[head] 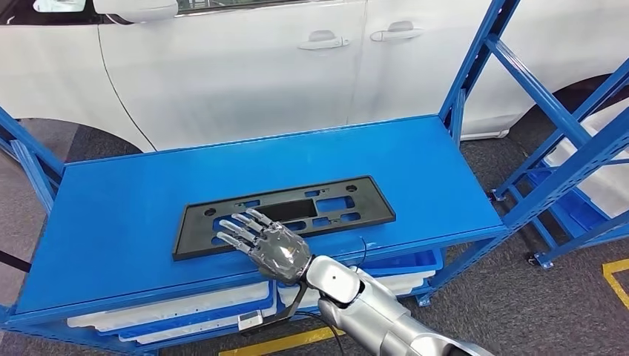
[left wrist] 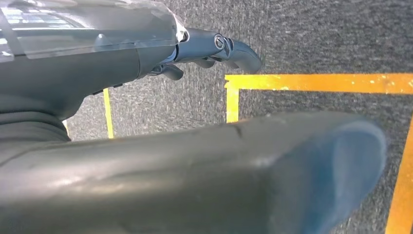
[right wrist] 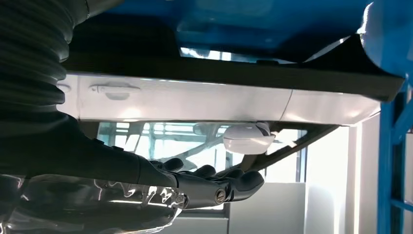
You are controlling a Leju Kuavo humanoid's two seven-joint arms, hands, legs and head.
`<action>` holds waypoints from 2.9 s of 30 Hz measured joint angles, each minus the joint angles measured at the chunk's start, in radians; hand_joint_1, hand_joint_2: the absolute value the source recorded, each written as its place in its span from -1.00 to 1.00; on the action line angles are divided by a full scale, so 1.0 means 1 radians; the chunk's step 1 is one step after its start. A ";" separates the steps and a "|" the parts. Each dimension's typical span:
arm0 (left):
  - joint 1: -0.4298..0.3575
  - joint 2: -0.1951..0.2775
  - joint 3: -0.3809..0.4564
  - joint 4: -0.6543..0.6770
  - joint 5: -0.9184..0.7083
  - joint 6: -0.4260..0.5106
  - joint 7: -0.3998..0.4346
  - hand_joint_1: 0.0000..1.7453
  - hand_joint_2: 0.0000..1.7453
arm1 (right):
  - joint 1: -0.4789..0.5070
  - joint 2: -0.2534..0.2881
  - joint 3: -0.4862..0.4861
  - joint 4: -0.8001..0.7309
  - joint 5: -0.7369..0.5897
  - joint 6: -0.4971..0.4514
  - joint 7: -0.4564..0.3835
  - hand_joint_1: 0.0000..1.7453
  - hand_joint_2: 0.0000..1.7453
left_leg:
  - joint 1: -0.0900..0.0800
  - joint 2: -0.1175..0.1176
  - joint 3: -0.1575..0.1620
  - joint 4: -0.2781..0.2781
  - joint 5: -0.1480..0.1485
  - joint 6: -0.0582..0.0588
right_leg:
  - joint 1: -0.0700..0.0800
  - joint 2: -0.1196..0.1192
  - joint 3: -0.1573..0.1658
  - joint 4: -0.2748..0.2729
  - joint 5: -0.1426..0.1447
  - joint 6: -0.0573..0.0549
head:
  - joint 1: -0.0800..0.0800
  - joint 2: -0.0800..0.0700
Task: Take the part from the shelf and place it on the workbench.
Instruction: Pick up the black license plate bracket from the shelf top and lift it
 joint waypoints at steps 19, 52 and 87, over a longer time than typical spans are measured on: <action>-0.002 0.010 -0.019 0.003 0.000 -0.001 -0.018 -1.00 -1.00 | -0.070 0.118 0.033 0.112 0.000 -0.022 0.047 -1.00 1.00 | 0.006 0.000 -0.008 0.007 0.003 0.002 | -0.003 0.001 -0.008 0.034 -0.029 0.008 | 0.000 0.000; -0.004 0.019 -0.027 0.003 0.000 -0.003 -0.032 -1.00 -1.00 | -0.227 0.215 0.064 0.453 0.048 0.041 0.227 0.84 1.00 | 0.011 0.001 -0.015 0.008 0.008 0.007 | -0.006 0.000 -0.062 0.139 -0.085 0.019 | 0.000 0.000; -0.003 0.024 -0.028 0.004 0.000 -0.013 -0.036 -1.00 -1.00 | -0.262 0.181 -0.036 0.528 0.040 0.080 0.314 0.96 1.00 | 0.008 0.003 -0.017 0.006 0.013 0.011 | -0.010 -0.002 -0.140 0.291 -0.119 0.020 | 0.000 0.000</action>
